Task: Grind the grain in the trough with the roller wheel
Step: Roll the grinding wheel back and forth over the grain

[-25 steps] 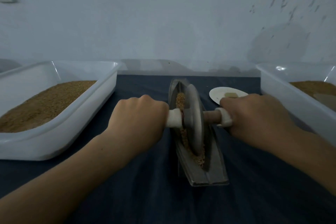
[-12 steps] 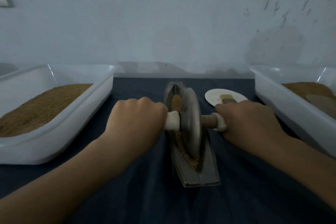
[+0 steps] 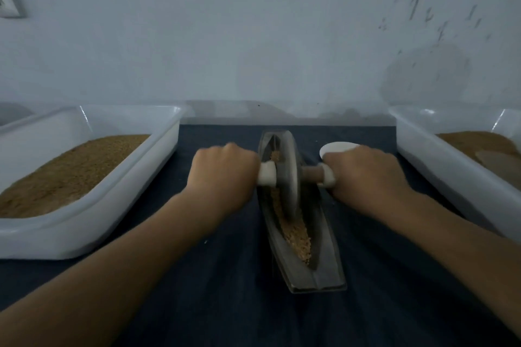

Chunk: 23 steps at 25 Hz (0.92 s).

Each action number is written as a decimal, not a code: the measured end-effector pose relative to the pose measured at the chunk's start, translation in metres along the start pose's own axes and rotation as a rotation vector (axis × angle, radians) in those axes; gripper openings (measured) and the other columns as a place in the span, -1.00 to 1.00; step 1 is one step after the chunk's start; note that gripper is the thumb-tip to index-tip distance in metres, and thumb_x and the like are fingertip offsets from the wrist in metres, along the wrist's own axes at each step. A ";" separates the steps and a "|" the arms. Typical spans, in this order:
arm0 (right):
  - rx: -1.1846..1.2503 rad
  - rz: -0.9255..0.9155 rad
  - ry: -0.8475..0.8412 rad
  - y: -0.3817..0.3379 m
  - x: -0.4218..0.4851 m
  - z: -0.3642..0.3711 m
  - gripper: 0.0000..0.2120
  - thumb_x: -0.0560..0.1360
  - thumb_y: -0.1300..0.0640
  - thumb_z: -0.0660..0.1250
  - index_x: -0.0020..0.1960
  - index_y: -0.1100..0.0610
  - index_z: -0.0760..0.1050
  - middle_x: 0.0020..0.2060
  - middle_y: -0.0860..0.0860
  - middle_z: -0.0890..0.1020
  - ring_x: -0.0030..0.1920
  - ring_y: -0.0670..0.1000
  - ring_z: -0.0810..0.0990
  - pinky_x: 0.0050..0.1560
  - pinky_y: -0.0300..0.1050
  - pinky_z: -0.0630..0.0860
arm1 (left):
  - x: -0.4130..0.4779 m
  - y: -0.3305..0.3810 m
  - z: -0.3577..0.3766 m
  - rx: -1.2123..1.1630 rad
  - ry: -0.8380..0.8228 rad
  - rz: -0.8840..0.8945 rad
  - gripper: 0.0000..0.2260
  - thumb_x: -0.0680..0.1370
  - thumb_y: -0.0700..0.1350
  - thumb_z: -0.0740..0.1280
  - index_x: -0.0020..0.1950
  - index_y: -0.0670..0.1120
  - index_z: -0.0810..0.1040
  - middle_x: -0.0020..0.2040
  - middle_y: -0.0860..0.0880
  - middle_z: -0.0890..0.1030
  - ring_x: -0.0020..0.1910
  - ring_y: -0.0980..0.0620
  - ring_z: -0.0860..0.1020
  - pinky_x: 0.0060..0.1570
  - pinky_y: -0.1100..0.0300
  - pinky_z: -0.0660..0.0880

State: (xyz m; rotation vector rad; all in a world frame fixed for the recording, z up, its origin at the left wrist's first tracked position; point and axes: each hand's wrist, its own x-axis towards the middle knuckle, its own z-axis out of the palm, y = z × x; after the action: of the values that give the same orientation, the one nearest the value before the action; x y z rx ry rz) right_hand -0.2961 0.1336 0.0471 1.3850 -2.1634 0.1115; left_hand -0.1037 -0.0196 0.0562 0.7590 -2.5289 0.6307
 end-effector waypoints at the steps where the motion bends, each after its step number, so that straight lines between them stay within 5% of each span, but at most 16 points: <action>1: -0.024 -0.042 0.063 0.001 -0.018 -0.005 -0.70 0.39 -0.07 0.34 -0.30 -0.09 0.21 -0.42 -0.12 0.35 -0.42 -0.01 0.29 -0.44 -0.22 0.03 | -0.017 0.000 -0.005 0.000 0.034 0.047 -0.72 0.35 -0.01 0.50 -0.27 0.03 0.37 -0.43 0.07 0.15 -0.52 0.07 0.08 -0.48 0.20 0.06; 4: -0.001 -0.101 0.145 0.008 -0.033 -0.011 -0.73 0.28 -0.05 0.36 -0.33 -0.09 0.23 -0.48 -0.12 0.31 -0.49 0.00 0.22 -0.43 -0.27 0.03 | -0.027 0.000 -0.012 0.004 0.075 0.070 -0.49 0.20 -0.03 0.57 -0.33 0.06 0.17 -0.47 0.09 0.06 -0.54 0.11 -0.04 -0.46 0.31 -0.06; 7: -0.038 0.016 0.034 -0.006 0.006 -0.005 -0.75 0.40 -0.02 0.42 -0.27 -0.06 0.33 -0.38 -0.12 0.39 -0.43 -0.04 0.33 -0.42 -0.20 0.12 | 0.001 0.003 0.011 0.028 -0.016 -0.058 -0.74 0.48 -0.06 0.40 -0.25 0.04 0.31 -0.38 0.05 0.26 -0.49 0.02 0.24 -0.48 0.17 0.14; 10: 0.045 0.100 -0.147 -0.008 0.044 0.002 -0.84 0.50 -0.03 0.40 -0.14 -0.08 0.42 -0.14 -0.02 0.58 -0.14 0.10 0.56 -0.22 -0.08 0.33 | 0.041 0.000 0.012 0.028 -0.105 -0.073 -0.95 0.54 -0.10 0.34 -0.01 -0.02 0.54 -0.24 -0.02 0.40 -0.22 -0.12 0.54 -0.31 0.06 0.37; 13: 0.042 0.065 -0.106 -0.002 0.021 0.002 -0.76 0.49 -0.06 0.37 -0.22 -0.07 0.34 -0.21 -0.08 0.55 -0.26 0.03 0.45 -0.37 -0.14 0.22 | 0.024 0.001 0.003 0.025 -0.077 -0.012 -0.96 0.51 -0.06 0.35 -0.09 0.03 0.51 -0.32 0.03 0.30 -0.37 -0.04 0.40 -0.38 0.10 0.28; 15: -0.040 -0.053 0.050 0.001 -0.010 -0.004 -0.68 0.40 -0.08 0.43 -0.31 -0.07 0.29 -0.40 -0.13 0.38 -0.41 0.00 0.31 -0.45 -0.21 0.05 | -0.008 0.001 -0.002 0.011 -0.005 0.030 -0.67 0.43 0.00 0.43 -0.31 0.08 0.26 -0.40 0.07 0.19 -0.50 0.06 0.16 -0.48 0.19 0.08; 18: -0.068 -0.155 0.205 0.006 -0.027 -0.017 -0.68 0.21 -0.06 0.49 -0.38 -0.08 0.32 -0.46 -0.17 0.09 -0.50 -0.04 0.10 -0.39 -0.33 -0.08 | -0.029 -0.001 -0.015 0.025 0.066 0.071 -0.28 0.21 0.07 0.57 -0.32 0.09 -0.07 -0.45 0.12 0.03 -0.53 0.14 -0.05 -0.46 0.30 -0.10; 20: -0.113 -0.108 0.143 0.000 -0.018 -0.014 -0.66 0.21 -0.06 0.48 -0.39 -0.07 0.29 -0.46 -0.18 0.09 -0.51 -0.12 0.06 -0.42 -0.32 -0.04 | -0.023 0.001 -0.005 0.047 -0.010 0.017 -0.46 0.32 0.09 0.52 -0.36 0.09 0.10 -0.44 0.11 0.11 -0.53 0.12 0.05 -0.50 0.25 -0.02; 23: -0.014 0.055 -0.046 -0.009 0.025 -0.001 -0.75 0.42 -0.07 0.42 -0.27 -0.07 0.36 -0.36 -0.10 0.43 -0.38 0.00 0.39 -0.36 -0.14 0.27 | 0.023 -0.003 0.015 0.011 -0.064 -0.031 -0.94 0.52 -0.01 0.36 -0.08 0.03 0.54 -0.30 0.02 0.36 -0.35 -0.03 0.46 -0.36 0.11 0.30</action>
State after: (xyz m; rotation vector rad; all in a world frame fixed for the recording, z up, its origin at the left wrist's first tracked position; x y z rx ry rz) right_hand -0.2961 0.1092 0.0584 1.3324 -2.2369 0.0863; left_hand -0.1233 -0.0387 0.0568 0.8329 -2.5683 0.6198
